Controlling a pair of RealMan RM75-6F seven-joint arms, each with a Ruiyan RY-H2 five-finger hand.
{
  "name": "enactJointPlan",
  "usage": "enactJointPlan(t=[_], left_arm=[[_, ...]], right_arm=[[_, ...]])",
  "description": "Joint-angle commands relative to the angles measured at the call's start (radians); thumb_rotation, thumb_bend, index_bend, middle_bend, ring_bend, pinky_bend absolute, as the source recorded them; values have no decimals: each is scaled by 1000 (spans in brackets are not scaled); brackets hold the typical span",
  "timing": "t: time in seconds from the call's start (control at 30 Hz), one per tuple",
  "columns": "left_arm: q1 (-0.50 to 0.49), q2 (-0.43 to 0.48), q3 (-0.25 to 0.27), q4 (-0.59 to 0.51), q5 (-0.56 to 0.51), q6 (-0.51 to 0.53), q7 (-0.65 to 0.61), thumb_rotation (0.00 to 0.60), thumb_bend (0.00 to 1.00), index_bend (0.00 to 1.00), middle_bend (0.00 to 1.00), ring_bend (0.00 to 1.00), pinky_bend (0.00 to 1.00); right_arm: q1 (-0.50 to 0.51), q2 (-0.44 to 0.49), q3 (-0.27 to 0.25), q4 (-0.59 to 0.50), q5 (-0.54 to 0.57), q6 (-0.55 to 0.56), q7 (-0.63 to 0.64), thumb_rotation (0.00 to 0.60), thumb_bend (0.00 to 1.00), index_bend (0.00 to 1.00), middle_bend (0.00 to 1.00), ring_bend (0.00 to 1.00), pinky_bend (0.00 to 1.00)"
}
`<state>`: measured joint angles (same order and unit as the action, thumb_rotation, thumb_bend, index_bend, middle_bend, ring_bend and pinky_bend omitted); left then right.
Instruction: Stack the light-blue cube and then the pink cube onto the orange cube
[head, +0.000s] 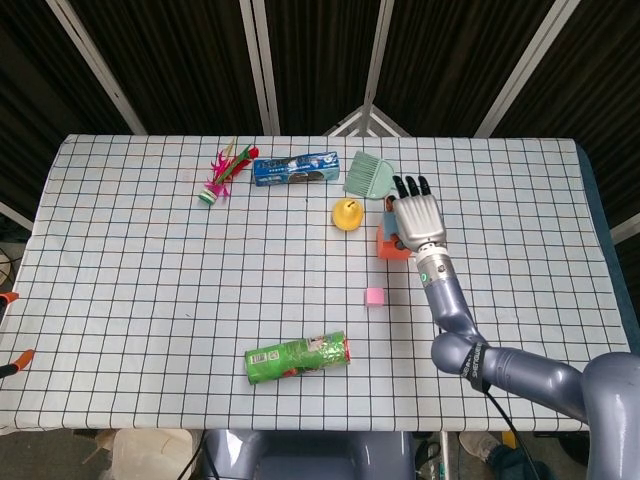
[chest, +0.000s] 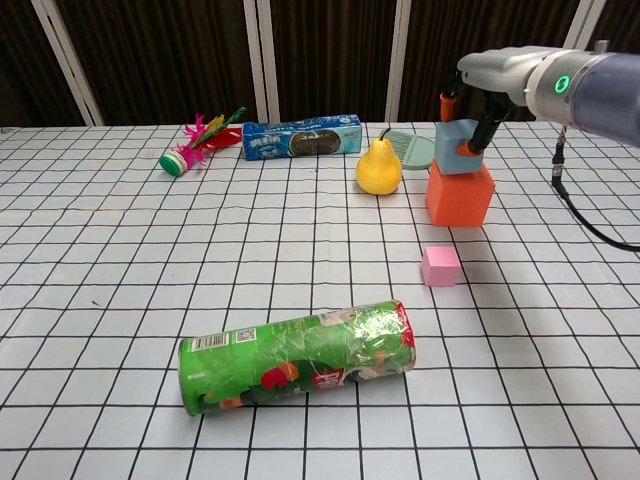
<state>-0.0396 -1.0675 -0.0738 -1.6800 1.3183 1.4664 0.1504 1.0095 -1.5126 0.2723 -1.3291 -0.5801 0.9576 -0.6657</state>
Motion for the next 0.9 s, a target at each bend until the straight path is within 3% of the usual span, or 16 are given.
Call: enactJointPlan(t=[0.03,0.9], left_arm=[[-1,-1,-1,-1,-1,0,3,600,206,203,18,0,18],[0,-1,-1,-3,-2,3,5,600,206,203,18,0,18]], right_arm=[[-1,2,-1,5,0,-4,4,600,378,431,67,31,0],[4,-7,-6,5,4,-1,-9,600,378,431,67,31,0]])
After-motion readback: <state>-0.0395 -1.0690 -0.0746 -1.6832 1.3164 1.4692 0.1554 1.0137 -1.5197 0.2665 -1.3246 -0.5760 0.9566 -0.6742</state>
